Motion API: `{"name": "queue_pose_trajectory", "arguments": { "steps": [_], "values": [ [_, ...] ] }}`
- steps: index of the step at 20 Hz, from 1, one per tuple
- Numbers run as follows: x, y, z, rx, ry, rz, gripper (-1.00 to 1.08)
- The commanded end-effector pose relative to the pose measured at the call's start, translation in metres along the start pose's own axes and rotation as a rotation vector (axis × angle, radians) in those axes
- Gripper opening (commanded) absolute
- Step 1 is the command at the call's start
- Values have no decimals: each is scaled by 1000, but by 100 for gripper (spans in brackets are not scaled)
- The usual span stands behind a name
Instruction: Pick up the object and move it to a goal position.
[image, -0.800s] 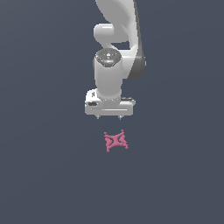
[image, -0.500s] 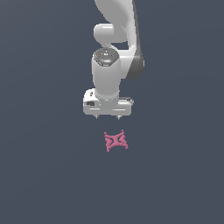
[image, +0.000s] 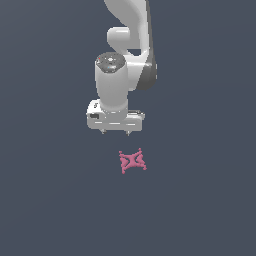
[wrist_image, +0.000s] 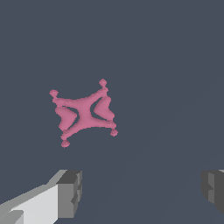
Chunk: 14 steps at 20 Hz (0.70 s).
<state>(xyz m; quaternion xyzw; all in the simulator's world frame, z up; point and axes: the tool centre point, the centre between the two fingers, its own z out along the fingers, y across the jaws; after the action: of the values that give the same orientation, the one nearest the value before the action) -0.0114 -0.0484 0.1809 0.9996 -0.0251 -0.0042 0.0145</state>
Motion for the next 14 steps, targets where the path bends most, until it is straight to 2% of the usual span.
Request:
{"name": "queue_pose_trajectory", "arguments": {
  "steps": [1,8,14],
  "values": [
    [0,-2,1,1,0,5,100],
    [3,-5,6,5,-1,74,100],
    [8,-11,15,12,-2,184,100]
  ]
}}
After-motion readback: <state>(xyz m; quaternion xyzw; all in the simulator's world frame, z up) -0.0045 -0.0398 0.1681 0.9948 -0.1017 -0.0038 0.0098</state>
